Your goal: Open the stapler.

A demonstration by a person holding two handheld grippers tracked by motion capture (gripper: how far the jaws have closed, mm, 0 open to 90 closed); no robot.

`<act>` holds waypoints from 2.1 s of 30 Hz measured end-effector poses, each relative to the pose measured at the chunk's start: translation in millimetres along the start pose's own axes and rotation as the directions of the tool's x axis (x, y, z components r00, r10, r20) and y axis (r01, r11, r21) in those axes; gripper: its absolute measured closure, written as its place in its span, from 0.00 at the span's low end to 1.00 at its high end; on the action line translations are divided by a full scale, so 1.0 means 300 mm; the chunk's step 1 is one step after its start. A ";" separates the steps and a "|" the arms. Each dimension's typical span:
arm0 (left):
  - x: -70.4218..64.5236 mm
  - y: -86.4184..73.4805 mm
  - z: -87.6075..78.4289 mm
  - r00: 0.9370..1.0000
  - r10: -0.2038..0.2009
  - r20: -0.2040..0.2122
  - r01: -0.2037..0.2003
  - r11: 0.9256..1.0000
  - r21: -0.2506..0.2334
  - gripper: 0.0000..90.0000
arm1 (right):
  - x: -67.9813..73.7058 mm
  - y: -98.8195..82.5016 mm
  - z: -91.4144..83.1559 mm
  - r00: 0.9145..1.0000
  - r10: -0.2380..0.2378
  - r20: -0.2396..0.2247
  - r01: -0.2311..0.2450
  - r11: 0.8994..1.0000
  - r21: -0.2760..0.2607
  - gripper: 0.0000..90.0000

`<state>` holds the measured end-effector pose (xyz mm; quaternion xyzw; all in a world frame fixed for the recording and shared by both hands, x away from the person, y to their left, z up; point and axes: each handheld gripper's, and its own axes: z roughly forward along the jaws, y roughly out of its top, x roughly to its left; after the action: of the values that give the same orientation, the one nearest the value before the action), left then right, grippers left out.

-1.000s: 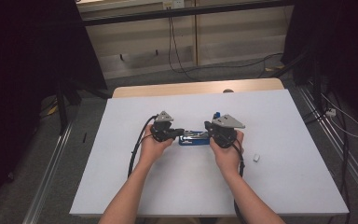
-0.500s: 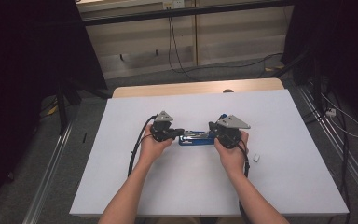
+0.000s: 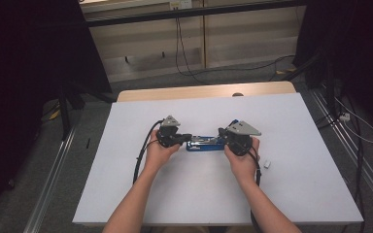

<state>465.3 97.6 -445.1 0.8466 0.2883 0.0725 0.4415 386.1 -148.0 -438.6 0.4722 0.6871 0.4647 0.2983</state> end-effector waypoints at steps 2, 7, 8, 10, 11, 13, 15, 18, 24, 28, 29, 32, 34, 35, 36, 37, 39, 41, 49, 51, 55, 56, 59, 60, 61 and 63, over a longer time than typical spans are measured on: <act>0.000 0.000 0.000 1.000 -0.001 0.001 0.001 1.000 -0.001 1.00 | 0.004 -0.004 0.004 1.000 -0.006 -0.003 0.006 1.000 0.007 1.00; 0.000 -0.002 0.001 1.000 -0.011 0.002 0.011 1.000 -0.008 1.00 | 0.007 -0.014 0.012 1.000 0.000 -0.012 0.000 1.000 0.012 1.00; 0.000 -0.002 0.001 1.000 -0.013 0.003 0.013 1.000 -0.008 1.00 | 0.007 -0.015 0.013 1.000 0.002 -0.012 -0.002 1.000 0.011 1.00; 0.000 -0.003 0.001 1.000 -0.014 0.003 0.014 1.000 -0.008 1.00 | 0.006 -0.013 0.013 1.000 -0.003 -0.012 0.003 1.000 0.015 1.00; 0.001 -0.003 0.000 1.000 -0.012 0.003 0.012 1.000 -0.007 1.00 | 0.006 -0.012 0.014 1.000 -0.004 -0.008 0.005 1.000 0.017 1.00; 0.002 -0.004 -0.001 1.000 -0.014 0.005 0.014 1.000 -0.007 1.00 | -0.006 -0.017 0.012 0.999 -0.024 0.025 0.023 0.999 0.023 1.00; 0.003 -0.007 -0.001 1.000 -0.022 0.008 0.022 1.000 -0.016 1.00 | -0.037 -0.036 0.013 0.999 0.003 0.037 -0.005 0.999 0.041 1.00; -0.003 -0.007 -0.002 1.000 -0.011 -0.001 0.011 1.000 -0.013 1.00 | -0.079 -0.079 0.005 0.999 0.035 0.035 -0.037 0.998 0.053 1.00; -0.012 -0.002 -0.001 1.000 0.004 -0.023 -0.004 1.000 -0.008 1.00 | -0.099 -0.066 -0.017 0.999 0.036 0.022 -0.037 0.998 0.050 1.00; -0.012 -0.003 -0.001 1.000 0.018 -0.025 -0.018 1.000 -0.012 1.00 | -0.103 -0.056 -0.031 1.000 0.017 0.008 -0.018 0.999 0.051 1.00; -0.012 -0.004 0.000 1.000 0.015 -0.026 -0.015 1.000 -0.018 1.00 | -0.103 -0.053 -0.037 1.000 0.014 0.006 -0.014 0.999 0.048 1.00; -0.002 -0.003 -0.008 1.000 -0.018 0.010 0.018 0.999 -0.049 1.00 | -0.108 -0.048 -0.057 1.000 0.013 -0.018 -0.012 0.999 0.047 1.00; -0.004 0.005 -0.018 0.999 -0.036 0.029 0.037 0.997 -0.060 0.98 | -0.112 -0.044 -0.073 1.000 -0.016 -0.015 0.017 0.999 0.045 1.00; -0.006 0.009 -0.022 0.999 -0.030 0.035 0.032 0.998 -0.048 0.94 | -0.114 -0.043 -0.081 1.000 -0.024 -0.017 0.024 0.999 0.046 0.98; -0.012 0.010 -0.023 0.999 -0.036 0.039 0.038 0.998 -0.051 0.88 | -0.118 -0.043 -0.089 0.999 -0.028 -0.020 0.028 0.998 0.047 0.96; -0.016 0.012 -0.027 0.998 -0.034 0.048 0.036 0.998 -0.055 0.83 | -0.120 -0.043 -0.097 0.999 -0.029 -0.021 0.030 0.998 0.051 0.95; -0.024 0.018 -0.039 0.999 -0.035 0.036 0.037 0.996 -0.077 0.77 | -0.127 -0.045 -0.114 0.999 -0.031 -0.022 0.032 0.998 0.051 0.86; -0.026 0.026 -0.055 0.999 -0.027 0.034 0.030 0.994 -0.106 0.69 | -0.131 -0.049 -0.131 0.999 -0.031 -0.026 0.033 0.998 0.057 0.82; -0.054 0.024 -0.105 1.000 -0.022 0.008 0.023 0.998 -0.052 0.28 | -0.149 -0.056 -0.199 0.999 -0.030 0.011 0.029 0.996 0.080 0.40; -0.052 0.015 -0.118 0.999 -0.035 0.004 0.035 0.999 -0.037 0.23 | -0.159 -0.063 -0.214 1.000 -0.007 0.015 0.005 0.996 0.090 0.36; -0.051 -0.005 -0.154 0.999 -0.043 -0.011 0.043 0.998 -0.044 0.17 | -0.174 -0.077 -0.248 0.999 -0.015 0.037 0.012 0.995 0.097 0.26; -0.053 -0.010 -0.163 0.999 -0.048 -0.015 0.048 0.998 -0.048 0.16 | -0.178 -0.079 -0.257 0.999 -0.012 0.041 0.008 0.995 0.097 0.25; -0.062 -0.023 -0.189 0.999 -0.044 -0.013 0.043 0.998 -0.053 0.13 | -0.195 -0.090 -0.280 0.999 -0.005 0.042 0.000 0.995 0.102 0.18; -0.066 -0.027 -0.196 0.999 -0.038 -0.014 0.037 0.998 -0.056 0.13 | -0.200 -0.096 -0.286 0.999 -0.005 0.046 0.000 0.994 0.113 0.17; -0.071 -0.032 -0.201 0.999 -0.037 -0.014 0.036 0.997 -0.063 0.12 | -0.205 -0.102 -0.292 0.999 -0.007 0.051 0.001 0.993 0.116 0.17; -0.078 -0.046 -0.210 0.999 -0.033 0.000 0.033 0.997 -0.077 0.11 | -0.213 -0.115 -0.299 0.998 -0.003 0.059 -0.005 0.992 0.129 0.16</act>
<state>416.5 135.4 -415.0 0.8241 0.2995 0.0767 0.4747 321.1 -243.4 -437.3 0.5045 0.7064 0.4051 0.2869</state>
